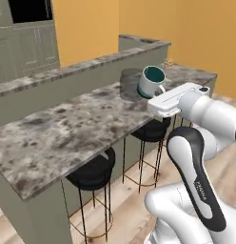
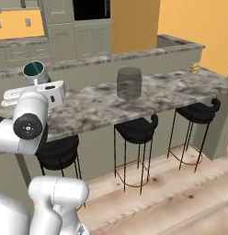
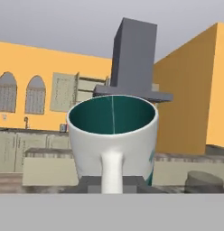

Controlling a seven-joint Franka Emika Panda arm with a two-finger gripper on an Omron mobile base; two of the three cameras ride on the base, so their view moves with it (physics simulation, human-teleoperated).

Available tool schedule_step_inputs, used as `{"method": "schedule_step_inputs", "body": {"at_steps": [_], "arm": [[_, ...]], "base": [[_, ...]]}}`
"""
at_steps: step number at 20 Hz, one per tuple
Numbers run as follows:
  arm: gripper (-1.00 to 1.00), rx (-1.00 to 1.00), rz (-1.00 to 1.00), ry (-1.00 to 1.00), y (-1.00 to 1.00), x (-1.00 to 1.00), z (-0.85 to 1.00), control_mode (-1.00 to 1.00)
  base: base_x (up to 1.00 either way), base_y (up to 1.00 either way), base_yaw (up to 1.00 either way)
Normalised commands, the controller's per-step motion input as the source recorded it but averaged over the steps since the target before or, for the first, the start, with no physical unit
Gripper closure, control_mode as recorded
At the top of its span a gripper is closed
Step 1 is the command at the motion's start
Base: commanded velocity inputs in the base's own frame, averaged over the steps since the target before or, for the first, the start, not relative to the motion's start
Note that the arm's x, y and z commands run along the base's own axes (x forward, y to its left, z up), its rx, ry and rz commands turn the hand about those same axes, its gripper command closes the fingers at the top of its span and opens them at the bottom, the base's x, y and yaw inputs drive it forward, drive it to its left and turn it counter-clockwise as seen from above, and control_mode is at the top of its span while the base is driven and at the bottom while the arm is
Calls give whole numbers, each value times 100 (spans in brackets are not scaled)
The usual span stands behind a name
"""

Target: Open the cabinet directly in front. Then move the liquor and the mug to the dining counter with the jar on it.

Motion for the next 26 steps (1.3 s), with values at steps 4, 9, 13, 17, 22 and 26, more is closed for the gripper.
{"method": "schedule_step_inputs", "body": {"at_steps": [4,9,13,17,22,26], "arm": [[100,0,0,0,0,0,0,100],[100,0,0,0,0,0,0,100],[100,0,0,0,0,0,0,100],[100,0,0,0,0,0,0,100],[100,0,0,0,0,0,0,100],[100,0,0,0,0,0,0,100]], "base": [[15,-100,39],[21,-100,34],[19,-75,62],[15,-40,61],[1,-1,11],[82,-30,0]]}}
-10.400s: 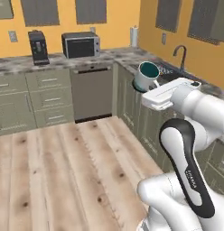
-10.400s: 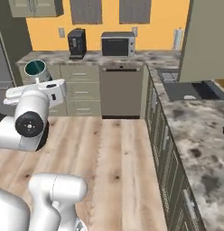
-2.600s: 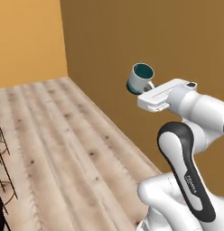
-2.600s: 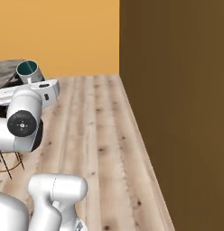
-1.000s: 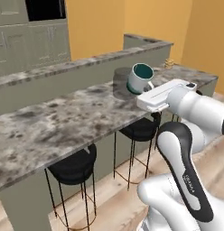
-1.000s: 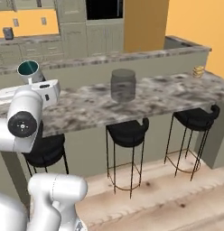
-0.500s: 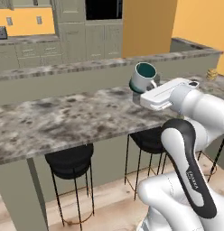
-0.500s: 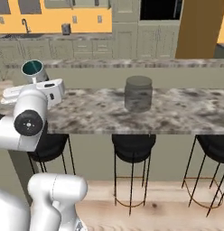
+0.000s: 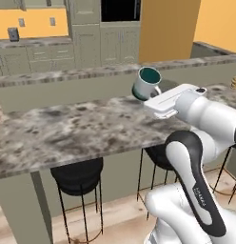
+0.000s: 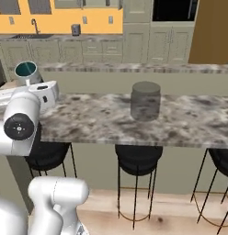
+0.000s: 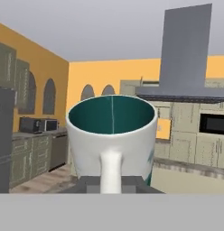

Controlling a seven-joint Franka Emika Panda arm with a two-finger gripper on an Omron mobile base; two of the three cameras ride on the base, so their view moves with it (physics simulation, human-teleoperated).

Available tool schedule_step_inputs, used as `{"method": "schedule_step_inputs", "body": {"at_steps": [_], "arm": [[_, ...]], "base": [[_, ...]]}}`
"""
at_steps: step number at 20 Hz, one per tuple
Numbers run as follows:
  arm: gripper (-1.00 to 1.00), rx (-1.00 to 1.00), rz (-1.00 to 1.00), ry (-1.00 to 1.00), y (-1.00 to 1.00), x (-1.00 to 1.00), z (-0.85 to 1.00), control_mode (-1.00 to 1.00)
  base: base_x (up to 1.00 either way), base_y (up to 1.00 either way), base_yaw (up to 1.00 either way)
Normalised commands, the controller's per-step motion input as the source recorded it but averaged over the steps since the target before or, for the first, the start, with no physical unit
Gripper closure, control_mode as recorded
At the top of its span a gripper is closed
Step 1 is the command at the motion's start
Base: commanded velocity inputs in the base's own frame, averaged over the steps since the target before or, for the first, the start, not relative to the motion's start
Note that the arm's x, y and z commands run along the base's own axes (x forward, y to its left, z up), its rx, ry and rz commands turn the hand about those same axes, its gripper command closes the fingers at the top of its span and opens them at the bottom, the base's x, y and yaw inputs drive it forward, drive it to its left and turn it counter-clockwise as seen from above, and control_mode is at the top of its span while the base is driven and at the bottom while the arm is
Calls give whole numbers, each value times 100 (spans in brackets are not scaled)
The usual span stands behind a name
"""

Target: Open the cabinet directly in front. Then move the liquor and the mug to the dining counter with the jar on it.

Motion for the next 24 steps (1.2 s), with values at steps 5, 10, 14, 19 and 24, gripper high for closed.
{"method": "schedule_step_inputs", "body": {"at_steps": [5,10,14,19,24], "arm": [[100,0,0,0,0,0,0,100],[100,0,-12,6,0,0,-10,-100],[100,4,-68,7,19,-4,-40,-100],[100,8,-86,12,47,0,-54,-100],[100,2,-29,5,24,0,-7,-100]], "base": [[100,-48,6],[17,-9,2],[0,0,0],[0,0,0],[0,0,0]]}}
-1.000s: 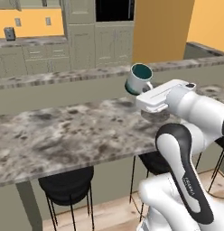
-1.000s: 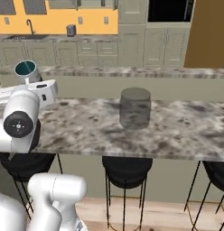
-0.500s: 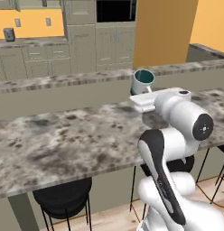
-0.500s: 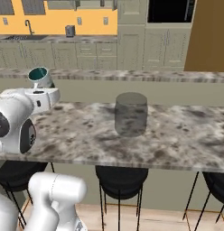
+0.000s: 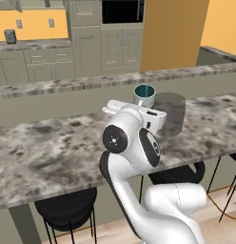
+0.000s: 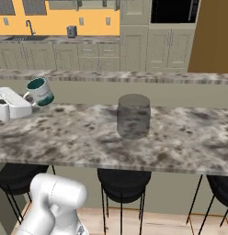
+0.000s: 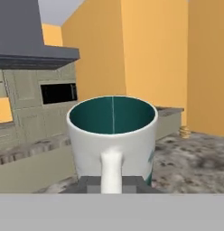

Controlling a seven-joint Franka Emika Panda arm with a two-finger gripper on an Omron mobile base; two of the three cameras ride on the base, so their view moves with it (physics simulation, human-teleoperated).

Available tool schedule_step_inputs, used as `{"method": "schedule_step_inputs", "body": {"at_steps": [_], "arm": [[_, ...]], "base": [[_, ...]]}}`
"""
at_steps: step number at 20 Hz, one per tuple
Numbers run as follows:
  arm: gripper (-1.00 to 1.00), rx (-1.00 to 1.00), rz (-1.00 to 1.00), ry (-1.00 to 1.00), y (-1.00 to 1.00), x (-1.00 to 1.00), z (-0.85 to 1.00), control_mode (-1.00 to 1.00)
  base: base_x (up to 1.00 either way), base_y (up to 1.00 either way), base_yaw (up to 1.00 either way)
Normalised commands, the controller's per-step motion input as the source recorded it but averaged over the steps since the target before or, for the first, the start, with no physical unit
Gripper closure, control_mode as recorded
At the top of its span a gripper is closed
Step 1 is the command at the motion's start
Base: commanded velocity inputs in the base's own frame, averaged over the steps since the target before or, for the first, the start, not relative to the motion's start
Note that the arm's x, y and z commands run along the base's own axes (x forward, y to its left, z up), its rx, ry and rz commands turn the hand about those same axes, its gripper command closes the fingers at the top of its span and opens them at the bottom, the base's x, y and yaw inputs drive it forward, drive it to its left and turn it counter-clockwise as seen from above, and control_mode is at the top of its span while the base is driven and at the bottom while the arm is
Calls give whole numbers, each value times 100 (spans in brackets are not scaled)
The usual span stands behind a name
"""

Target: Open the cabinet directly in front. Then move the liquor and the mug to the dining counter with the jar on it.

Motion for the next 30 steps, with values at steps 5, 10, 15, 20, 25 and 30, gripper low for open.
{"method": "schedule_step_inputs", "body": {"at_steps": [5,10,15,20,25,30], "arm": [[100,7,-4,21,0,0,-22,-100],[100,12,-6,42,0,1,-19,-100],[100,3,0,21,0,5,-8,-100],[100,0,0,22,-3,12,-57,-100],[100,0,0,20,-11,19,-75,-100],[100,-1,0,-2,-1,46,-41,-100]], "base": [[0,0,0],[0,0,0],[0,0,0],[0,0,0],[0,0,0],[0,0,0]]}}
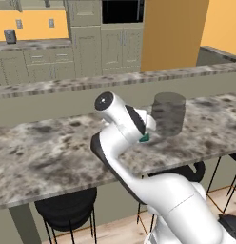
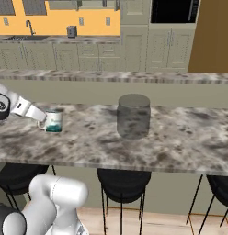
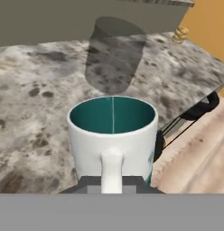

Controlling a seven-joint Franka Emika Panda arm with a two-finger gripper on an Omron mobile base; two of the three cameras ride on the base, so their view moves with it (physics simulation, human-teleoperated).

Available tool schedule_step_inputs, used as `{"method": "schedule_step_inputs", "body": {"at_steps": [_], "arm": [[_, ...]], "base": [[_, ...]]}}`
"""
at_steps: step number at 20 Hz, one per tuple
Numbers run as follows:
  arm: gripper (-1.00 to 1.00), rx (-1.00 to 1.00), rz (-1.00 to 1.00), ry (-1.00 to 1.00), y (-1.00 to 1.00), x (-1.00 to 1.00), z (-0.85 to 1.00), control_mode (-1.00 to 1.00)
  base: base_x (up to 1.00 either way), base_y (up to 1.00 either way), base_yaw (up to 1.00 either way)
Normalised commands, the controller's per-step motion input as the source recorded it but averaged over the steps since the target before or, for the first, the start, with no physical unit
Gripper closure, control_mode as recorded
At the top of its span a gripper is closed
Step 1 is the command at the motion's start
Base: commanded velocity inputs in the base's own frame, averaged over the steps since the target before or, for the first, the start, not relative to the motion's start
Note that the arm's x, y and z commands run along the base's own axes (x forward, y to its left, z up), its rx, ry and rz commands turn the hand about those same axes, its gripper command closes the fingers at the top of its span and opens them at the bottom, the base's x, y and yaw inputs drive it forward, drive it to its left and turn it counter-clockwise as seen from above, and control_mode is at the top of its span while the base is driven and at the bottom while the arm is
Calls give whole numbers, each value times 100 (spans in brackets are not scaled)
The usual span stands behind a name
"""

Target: Open the cabinet directly in front. Then move the liquor and the mug to the dining counter with the jar on it.

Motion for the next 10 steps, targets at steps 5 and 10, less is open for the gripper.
{"method": "schedule_step_inputs", "body": {"at_steps": [5,10], "arm": [[100,0,4,-13,0,49,-63,-100],[100,4,0,-23,-29,38,-46,-100]], "base": [[0,0,0],[0,0,0]]}}
